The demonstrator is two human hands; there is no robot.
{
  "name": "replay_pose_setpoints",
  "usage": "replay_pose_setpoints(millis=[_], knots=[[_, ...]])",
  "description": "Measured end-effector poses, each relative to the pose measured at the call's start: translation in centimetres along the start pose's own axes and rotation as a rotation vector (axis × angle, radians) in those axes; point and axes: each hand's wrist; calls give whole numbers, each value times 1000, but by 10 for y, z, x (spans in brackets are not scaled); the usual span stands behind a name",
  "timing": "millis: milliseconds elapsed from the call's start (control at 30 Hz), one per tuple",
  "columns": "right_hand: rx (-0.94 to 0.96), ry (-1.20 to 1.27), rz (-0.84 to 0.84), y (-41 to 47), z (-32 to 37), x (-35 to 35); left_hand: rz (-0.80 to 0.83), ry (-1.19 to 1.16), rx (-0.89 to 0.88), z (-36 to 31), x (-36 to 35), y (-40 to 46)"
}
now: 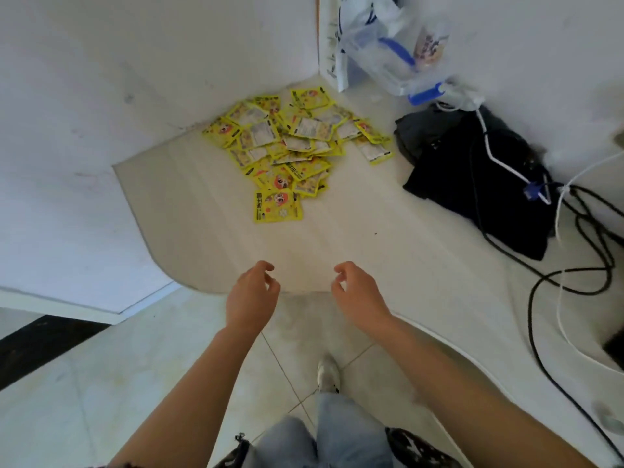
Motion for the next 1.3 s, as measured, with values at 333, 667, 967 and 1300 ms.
replay_pose_setpoints(millis=[333, 667, 967, 1300], knots=[[1, -18, 58, 118, 41, 32, 20, 72, -3, -13, 14, 114], [-240, 47, 36, 218, 85, 30, 190, 263, -188, -16, 15, 213], [-409, 104, 34, 267, 93, 25, 354, 410, -359, -14, -3, 246], [-479, 68, 54, 282, 98, 22, 363, 482, -347, -15, -9, 253]])
Point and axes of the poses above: each hand's wrist, its own y-axis towards the middle knuckle, its own x-axis out of the back of the hand, z = x × y, and after that the axes turned 9 degrees about -y, right-handed
